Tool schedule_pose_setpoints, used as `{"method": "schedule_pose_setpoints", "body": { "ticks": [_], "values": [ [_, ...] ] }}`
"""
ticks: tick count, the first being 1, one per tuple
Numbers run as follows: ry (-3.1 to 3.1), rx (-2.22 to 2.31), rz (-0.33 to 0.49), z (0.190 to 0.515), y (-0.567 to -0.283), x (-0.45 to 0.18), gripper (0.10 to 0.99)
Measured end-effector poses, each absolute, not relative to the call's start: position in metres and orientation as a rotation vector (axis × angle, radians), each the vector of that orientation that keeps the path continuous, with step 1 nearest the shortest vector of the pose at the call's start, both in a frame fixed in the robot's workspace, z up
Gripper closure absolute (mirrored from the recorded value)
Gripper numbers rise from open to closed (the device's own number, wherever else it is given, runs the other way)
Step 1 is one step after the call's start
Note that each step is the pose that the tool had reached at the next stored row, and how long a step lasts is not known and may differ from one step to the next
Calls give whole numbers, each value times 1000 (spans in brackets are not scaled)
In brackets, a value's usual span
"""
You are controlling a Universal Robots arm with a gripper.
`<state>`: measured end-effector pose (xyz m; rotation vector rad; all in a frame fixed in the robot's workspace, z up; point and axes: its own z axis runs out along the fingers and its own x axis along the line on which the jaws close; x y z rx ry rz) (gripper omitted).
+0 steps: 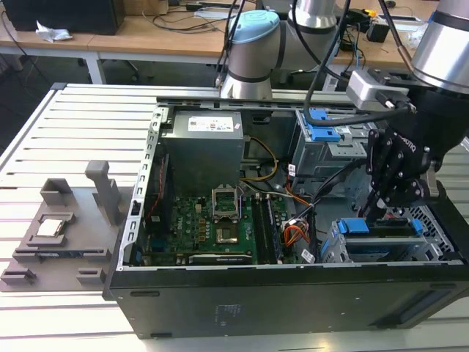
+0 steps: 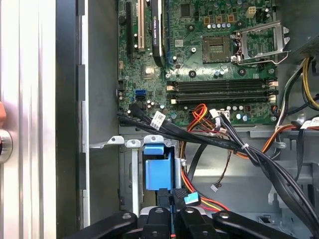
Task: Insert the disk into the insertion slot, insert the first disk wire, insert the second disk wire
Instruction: 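Insert the second disk wire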
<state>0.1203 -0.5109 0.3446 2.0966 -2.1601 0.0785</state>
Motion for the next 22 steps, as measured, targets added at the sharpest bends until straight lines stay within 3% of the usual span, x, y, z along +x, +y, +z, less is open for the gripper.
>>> {"method": "schedule_pose_setpoints", "body": {
  "ticks": [10,22],
  "values": [
    [-2207,2149,-30,344,-525,131,941],
    [-2209,2150,-33,343,-530,138,941]
  ]
}}
